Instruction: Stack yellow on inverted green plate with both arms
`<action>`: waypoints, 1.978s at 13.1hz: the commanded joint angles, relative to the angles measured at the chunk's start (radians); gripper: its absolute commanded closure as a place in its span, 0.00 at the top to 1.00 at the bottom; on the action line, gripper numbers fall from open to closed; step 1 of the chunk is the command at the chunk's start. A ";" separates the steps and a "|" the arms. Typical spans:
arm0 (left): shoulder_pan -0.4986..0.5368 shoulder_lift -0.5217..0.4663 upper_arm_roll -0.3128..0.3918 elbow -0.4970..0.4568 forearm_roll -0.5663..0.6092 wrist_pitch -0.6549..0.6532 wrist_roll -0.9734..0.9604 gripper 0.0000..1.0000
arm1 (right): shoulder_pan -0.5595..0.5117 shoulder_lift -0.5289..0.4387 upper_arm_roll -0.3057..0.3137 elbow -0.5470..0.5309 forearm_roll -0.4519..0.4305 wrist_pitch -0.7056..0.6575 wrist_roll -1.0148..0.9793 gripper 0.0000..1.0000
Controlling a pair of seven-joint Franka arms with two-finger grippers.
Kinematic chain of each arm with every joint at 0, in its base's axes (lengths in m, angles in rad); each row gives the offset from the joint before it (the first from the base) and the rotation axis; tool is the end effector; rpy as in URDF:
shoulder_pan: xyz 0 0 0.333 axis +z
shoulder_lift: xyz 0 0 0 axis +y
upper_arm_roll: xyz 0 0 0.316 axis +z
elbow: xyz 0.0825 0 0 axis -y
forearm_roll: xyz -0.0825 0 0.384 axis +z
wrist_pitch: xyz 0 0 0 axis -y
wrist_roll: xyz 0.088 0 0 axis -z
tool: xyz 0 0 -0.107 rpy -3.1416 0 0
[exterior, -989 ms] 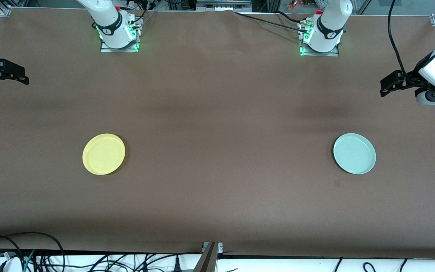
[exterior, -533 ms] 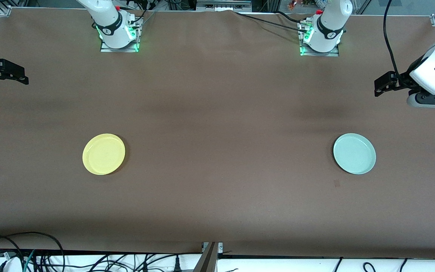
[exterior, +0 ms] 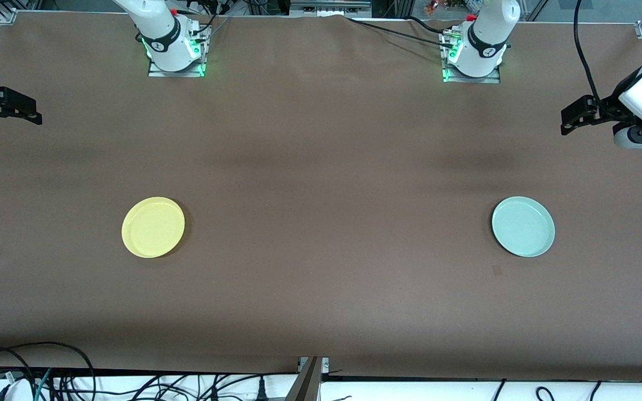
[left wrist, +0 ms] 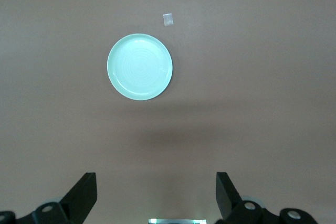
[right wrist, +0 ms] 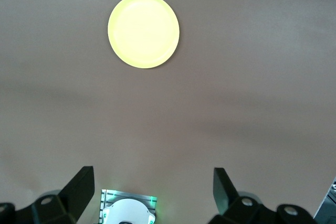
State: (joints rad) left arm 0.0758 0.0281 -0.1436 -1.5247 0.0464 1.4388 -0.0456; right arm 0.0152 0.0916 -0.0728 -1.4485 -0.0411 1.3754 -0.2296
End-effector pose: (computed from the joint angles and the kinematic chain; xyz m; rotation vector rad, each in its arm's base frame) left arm 0.5482 -0.0306 0.6199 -3.0881 0.0292 0.1718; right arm 0.5604 -0.0353 0.6147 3.0961 0.2593 -0.2640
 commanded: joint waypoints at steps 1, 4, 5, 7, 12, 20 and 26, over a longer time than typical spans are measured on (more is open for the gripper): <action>0.002 -0.010 -0.010 0.009 0.006 -0.038 -0.059 1.00 | -0.001 0.008 -0.002 0.020 -0.003 -0.004 0.004 1.00; 0.006 -0.010 -0.010 0.002 0.000 -0.052 -0.068 1.00 | 0.000 0.008 -0.001 0.020 -0.002 -0.006 0.004 1.00; 0.007 -0.008 -0.004 0.000 -0.026 -0.051 -0.068 1.00 | 0.000 0.008 -0.001 0.020 -0.002 -0.006 0.006 1.00; 0.021 -0.010 -0.002 -0.003 -0.037 -0.051 -0.068 1.00 | -0.001 0.008 -0.002 0.020 -0.003 -0.006 0.006 1.00; 0.022 -0.010 -0.004 -0.032 -0.039 -0.049 -0.091 1.00 | 0.000 0.008 -0.001 0.022 -0.003 -0.002 0.007 1.00; 0.059 -0.004 -0.008 -0.083 -0.065 0.023 -0.094 1.00 | -0.006 0.008 -0.005 0.022 -0.003 -0.004 0.009 1.00; 0.059 -0.001 -0.011 -0.089 -0.033 0.041 -0.094 1.00 | -0.006 0.008 -0.004 0.020 -0.003 -0.004 0.009 1.00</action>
State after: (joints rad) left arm 0.1293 0.0353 -0.1450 -1.6014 -0.0051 1.4663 -0.1330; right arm 0.0137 0.0917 -0.0803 -1.4485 -0.0411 1.3756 -0.2296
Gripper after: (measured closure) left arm 0.000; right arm 0.000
